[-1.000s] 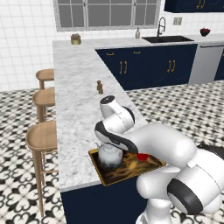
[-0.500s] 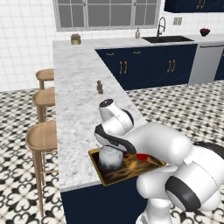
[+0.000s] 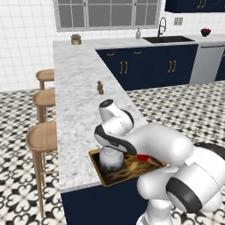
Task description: Pick the kettle from the counter and place it on the tray. Then pick the mug from the cabinet and place it on the tray. Then close the cabinet doors.
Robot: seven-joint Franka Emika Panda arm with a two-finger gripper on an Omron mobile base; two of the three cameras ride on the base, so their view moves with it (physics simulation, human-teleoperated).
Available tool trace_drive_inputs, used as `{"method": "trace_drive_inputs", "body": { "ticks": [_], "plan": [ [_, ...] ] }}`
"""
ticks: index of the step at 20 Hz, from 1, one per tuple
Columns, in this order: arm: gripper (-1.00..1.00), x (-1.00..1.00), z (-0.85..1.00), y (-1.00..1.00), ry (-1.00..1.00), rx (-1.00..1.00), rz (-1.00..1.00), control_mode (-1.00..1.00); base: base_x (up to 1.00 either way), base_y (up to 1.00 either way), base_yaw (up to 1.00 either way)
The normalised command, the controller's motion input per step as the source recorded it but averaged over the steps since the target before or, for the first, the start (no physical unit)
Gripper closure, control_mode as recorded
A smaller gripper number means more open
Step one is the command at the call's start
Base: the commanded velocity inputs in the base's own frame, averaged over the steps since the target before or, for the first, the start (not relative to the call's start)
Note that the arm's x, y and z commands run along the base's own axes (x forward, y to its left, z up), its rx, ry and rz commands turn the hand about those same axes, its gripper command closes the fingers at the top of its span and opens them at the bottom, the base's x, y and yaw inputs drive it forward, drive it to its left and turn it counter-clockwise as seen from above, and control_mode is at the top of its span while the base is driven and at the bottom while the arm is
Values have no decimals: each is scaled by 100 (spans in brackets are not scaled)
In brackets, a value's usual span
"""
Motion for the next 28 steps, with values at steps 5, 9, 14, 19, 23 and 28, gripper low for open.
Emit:
{"method": "trace_drive_inputs", "body": {
  "ticks": [5,9,14,19,23,28],
  "plan": [
    [-100,-8,0,0,0,0,-1,-100,0,0,0],
    [-100,-10,13,0,-3,0,0,-100,0,0,0],
    [-100,-22,40,0,-10,0,0,-100,0,0,0],
    [-100,-40,44,-2,-4,0,-1,-100,0,0,0],
    [-100,-53,39,-14,-2,1,0,-100,0,0,0],
    [-100,-67,38,-28,-5,3,-5,-100,0,0,0]
  ]
}}
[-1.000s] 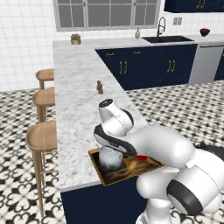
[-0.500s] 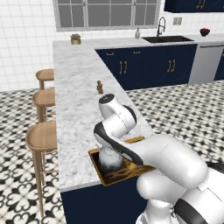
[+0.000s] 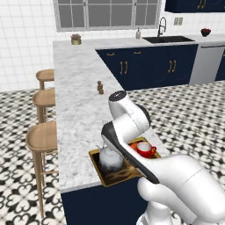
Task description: Pick the kettle from the counter and place it on the tray. Then pick the mug from the cabinet and place it on the tray. Then close the cabinet doors.
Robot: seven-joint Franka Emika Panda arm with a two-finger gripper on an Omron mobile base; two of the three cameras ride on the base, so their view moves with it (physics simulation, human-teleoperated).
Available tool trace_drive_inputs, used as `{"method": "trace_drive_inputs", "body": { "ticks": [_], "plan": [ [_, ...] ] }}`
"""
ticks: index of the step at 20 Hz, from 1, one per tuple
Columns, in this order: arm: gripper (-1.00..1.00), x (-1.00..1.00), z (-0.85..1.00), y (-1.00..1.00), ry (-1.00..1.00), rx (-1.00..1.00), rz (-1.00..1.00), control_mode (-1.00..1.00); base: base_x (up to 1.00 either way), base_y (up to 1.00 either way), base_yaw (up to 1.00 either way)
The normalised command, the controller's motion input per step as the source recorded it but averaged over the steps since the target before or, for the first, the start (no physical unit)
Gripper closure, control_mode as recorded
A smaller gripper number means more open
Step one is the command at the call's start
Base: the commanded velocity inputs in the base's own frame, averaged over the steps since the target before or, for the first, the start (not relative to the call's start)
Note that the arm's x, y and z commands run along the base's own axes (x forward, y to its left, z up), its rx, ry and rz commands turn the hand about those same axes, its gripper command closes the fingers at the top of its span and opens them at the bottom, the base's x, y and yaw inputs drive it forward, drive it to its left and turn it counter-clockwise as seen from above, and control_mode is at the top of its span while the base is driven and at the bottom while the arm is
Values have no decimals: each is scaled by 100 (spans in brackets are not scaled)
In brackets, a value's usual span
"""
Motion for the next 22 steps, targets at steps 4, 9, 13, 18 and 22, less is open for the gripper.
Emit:
{"method": "trace_drive_inputs", "body": {
  "ticks": [4,9,13,18,22],
  "plan": [
    [-100,-72,28,-33,-5,6,-10,-100,0,0,0],
    [-100,-68,24,-24,-2,10,-11,-100,0,0,0],
    [-100,-57,30,-20,0,8,-9,-100,0,0,0],
    [-100,-13,2,-3,0,-5,-1,-100,0,0,0],
    [-100,0,0,0,0,0,0,100,-8,-1,-1]
  ]
}}
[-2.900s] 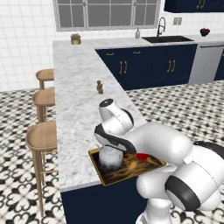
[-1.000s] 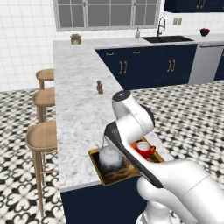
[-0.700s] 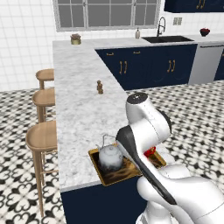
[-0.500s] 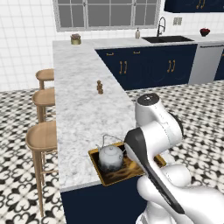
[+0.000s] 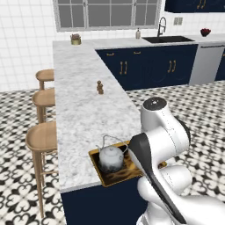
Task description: Pick the kettle from the counter and place it on the tray. Then pick the mug from the cabinet and place it on the tray. Then close the cabinet doors.
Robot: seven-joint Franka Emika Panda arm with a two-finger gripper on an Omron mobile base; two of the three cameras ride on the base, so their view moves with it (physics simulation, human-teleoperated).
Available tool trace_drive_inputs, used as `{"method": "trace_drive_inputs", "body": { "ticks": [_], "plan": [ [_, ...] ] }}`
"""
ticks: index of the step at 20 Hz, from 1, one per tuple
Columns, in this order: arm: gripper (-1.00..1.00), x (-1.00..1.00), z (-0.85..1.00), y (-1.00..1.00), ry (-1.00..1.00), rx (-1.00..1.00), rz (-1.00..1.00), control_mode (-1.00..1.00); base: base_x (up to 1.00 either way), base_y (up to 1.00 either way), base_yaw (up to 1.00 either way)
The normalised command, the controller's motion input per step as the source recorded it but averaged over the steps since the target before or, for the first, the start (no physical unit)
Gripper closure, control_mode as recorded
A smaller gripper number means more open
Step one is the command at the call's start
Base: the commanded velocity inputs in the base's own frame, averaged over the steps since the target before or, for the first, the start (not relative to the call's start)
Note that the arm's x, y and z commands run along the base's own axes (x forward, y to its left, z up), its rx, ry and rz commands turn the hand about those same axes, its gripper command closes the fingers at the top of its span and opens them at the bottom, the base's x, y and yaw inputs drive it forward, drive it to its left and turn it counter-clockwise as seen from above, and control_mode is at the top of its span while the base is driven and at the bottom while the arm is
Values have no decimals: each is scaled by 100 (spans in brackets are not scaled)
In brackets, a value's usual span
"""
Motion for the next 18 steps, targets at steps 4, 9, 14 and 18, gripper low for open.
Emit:
{"method": "trace_drive_inputs", "body": {
  "ticks": [4,9,14,18],
  "plan": [
    [-100,0,0,0,0,0,0,100,-69,-14,-20],
    [-100,0,0,0,0,0,0,100,-22,2,-77],
    [-100,0,0,0,0,0,0,100,0,12,-100],
    [-100,0,0,0,0,0,0,100,0,8,-100]
  ]
}}
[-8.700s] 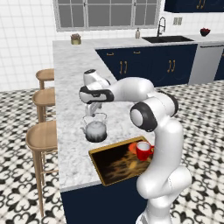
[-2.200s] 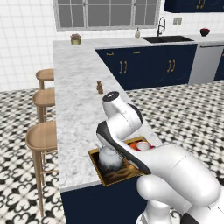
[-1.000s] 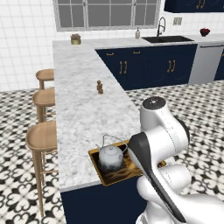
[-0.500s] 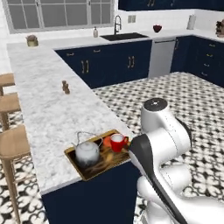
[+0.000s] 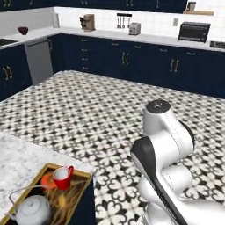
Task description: Pick the kettle from the counter and place it on the tray. Then pick the mug from the cabinet and place it on the tray. Then close the cabinet doors.
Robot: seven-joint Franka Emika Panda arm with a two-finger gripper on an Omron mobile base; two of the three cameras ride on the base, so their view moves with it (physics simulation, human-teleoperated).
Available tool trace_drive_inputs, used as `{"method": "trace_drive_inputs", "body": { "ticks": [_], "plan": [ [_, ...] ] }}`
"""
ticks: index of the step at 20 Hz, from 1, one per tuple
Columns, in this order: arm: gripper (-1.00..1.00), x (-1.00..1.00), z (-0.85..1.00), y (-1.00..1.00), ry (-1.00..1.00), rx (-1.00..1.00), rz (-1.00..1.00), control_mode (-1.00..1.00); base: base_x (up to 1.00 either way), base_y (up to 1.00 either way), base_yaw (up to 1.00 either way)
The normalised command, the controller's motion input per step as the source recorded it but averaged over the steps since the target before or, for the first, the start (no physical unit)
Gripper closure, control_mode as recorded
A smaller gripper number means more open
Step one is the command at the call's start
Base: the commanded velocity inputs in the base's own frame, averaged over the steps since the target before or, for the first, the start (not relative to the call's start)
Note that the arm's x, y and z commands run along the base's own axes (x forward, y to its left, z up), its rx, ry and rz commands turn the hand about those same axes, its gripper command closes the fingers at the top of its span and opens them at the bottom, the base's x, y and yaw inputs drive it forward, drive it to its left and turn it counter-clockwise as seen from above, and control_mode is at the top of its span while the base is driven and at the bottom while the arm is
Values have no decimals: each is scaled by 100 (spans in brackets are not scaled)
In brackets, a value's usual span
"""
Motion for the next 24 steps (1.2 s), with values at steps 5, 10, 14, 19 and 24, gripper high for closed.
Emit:
{"method": "trace_drive_inputs", "body": {
  "ticks": [5,10,14,19,24],
  "plan": [
    [-100,0,0,0,0,0,0,100,0,5,-100],
    [-100,0,0,0,0,0,0,100,0,4,-100],
    [-100,0,0,0,0,0,0,100,0,3,-100],
    [-100,0,0,0,0,0,0,100,0,3,-100],
    [-100,0,0,0,0,0,0,100,0,3,-100]
  ]
}}
